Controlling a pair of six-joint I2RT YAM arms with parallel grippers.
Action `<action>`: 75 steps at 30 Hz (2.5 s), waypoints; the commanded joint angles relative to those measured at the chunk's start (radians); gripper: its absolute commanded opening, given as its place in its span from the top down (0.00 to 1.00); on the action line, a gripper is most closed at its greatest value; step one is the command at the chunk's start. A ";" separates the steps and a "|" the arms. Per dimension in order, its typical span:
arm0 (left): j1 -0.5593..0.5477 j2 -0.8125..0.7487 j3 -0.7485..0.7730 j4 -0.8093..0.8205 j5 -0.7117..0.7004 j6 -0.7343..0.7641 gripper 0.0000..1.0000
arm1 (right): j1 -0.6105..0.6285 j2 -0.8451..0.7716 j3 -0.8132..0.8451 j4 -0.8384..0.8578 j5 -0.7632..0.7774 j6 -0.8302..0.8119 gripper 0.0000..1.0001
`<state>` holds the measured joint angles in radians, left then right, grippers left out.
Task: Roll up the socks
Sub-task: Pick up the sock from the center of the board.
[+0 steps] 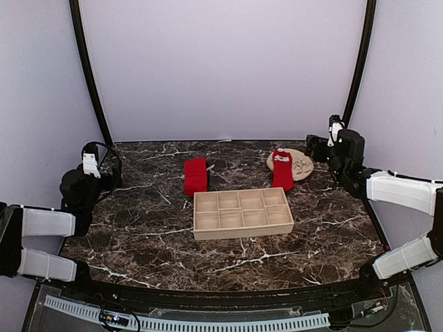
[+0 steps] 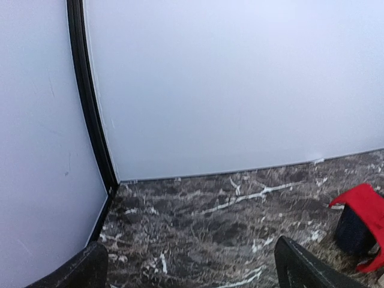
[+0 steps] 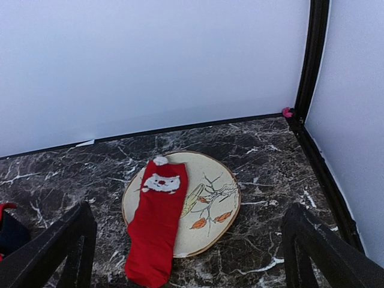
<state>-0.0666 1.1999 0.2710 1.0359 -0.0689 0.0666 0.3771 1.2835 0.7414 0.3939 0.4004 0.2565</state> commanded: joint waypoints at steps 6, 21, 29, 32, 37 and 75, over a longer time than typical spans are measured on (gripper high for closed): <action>-0.047 -0.151 0.155 -0.236 0.297 -0.283 0.01 | 0.011 0.099 0.098 0.144 0.045 -0.088 0.06; -0.367 0.402 0.670 -0.647 0.348 -0.139 0.01 | 0.044 0.341 0.350 -0.275 -0.064 0.086 0.27; -0.376 0.566 0.787 -0.704 0.542 -0.185 0.01 | 0.092 0.381 0.374 -0.279 -0.057 0.101 0.27; -0.376 0.582 0.786 -0.707 0.588 -0.187 0.01 | 0.101 0.386 0.378 -0.283 -0.058 0.101 0.27; -0.377 0.533 0.715 -0.683 0.548 -0.185 0.01 | 0.116 0.378 0.379 -0.285 -0.044 0.090 0.27; -0.374 0.576 0.538 -0.410 0.534 -0.270 0.44 | 0.241 0.530 0.561 -0.315 -0.074 0.044 0.26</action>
<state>-0.4370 1.7641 0.7681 0.6460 0.4309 -0.1947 0.5983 1.7840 1.2476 0.0639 0.3355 0.2974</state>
